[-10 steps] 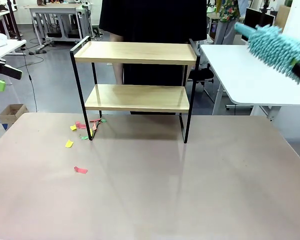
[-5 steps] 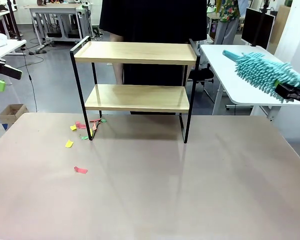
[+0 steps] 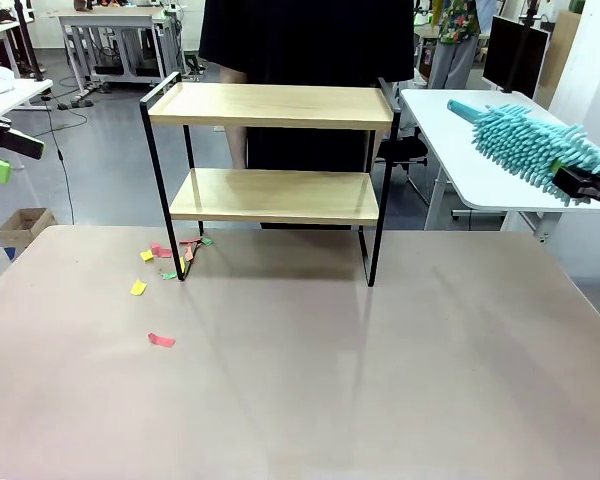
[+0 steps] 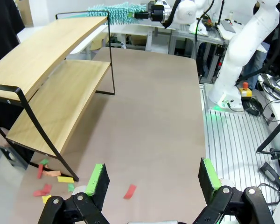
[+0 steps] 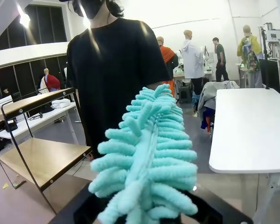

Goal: Clean the shelf.
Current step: Hand the Duster back to the human.

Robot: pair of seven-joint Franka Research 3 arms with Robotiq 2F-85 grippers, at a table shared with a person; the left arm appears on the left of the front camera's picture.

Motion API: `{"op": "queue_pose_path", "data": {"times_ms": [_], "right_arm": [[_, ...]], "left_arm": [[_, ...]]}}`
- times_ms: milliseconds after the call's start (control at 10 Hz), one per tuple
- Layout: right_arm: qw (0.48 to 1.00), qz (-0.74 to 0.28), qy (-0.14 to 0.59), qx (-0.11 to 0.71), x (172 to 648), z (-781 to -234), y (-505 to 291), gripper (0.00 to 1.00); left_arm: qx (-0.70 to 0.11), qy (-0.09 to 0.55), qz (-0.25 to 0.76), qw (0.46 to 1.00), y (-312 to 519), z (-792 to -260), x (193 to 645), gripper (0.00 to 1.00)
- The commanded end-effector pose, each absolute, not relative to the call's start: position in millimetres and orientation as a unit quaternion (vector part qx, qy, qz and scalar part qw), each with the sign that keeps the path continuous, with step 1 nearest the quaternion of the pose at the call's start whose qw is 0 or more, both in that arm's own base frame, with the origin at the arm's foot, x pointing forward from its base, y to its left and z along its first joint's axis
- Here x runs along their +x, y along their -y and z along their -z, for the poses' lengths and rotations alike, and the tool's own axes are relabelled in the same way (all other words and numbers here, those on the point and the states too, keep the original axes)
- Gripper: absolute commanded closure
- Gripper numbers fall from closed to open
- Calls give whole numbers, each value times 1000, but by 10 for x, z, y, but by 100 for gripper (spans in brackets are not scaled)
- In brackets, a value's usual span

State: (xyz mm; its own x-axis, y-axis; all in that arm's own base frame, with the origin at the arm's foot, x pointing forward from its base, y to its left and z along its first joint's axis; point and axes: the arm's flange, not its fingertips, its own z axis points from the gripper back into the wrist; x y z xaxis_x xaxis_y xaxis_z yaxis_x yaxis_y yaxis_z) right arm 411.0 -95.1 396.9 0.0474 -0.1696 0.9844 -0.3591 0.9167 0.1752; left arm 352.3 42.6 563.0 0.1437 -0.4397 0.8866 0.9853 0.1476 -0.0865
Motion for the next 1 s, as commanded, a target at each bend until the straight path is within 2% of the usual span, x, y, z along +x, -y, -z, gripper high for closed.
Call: {"op": "queue_pose_path", "data": {"times_ms": [0, 900], "right_arm": [[699, -67, 685, 193, 4106, -4003, 940, 84], [699, -67, 685, 193, 4106, -4003, 940, 84]], "left_arm": [[-372, 378, 540, 654, -414, -5647, 3524, 0], [-372, 378, 540, 654, -414, -5647, 3524, 0]]}}
